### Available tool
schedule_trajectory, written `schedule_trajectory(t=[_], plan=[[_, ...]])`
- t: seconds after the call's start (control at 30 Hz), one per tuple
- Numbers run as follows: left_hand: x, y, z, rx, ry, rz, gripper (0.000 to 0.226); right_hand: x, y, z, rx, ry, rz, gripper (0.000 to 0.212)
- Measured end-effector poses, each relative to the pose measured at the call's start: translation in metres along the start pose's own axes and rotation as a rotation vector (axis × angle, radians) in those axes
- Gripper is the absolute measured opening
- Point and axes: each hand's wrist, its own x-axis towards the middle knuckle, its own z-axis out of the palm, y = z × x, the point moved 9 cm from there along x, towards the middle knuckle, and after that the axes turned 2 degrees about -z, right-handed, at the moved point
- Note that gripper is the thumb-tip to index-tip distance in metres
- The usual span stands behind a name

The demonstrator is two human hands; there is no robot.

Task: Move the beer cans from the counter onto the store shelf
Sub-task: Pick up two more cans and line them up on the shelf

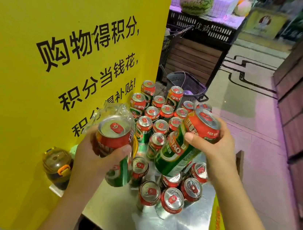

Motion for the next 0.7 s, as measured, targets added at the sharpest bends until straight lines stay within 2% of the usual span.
schedule_trajectory(t=[0.17, 0.37, 0.43, 0.53, 0.7], plan=[[-0.015, 0.017, 0.046, -0.139, -0.189, -0.027, 0.061, -0.037, -0.009, -0.029, 0.065, 0.053, 0.013, 0.078], [-0.064, 0.027, 0.095, -0.123, -0.385, 0.009, 0.084, -0.092, -0.009, -0.072, 0.079, 0.102, 0.034, 0.078], [-0.083, 0.026, 0.116, -0.111, -0.461, -0.012, 0.083, -0.116, -0.009, -0.1, 0.085, 0.165, 0.043, 0.079], [-0.107, 0.023, 0.148, -0.16, -0.555, -0.055, 0.064, -0.153, -0.014, -0.14, 0.05, 0.245, 0.054, 0.081], [-0.197, 0.025, 0.239, -0.194, -0.762, -0.094, 0.06, -0.27, -0.029, -0.255, -0.02, 0.54, 0.081, 0.076]])
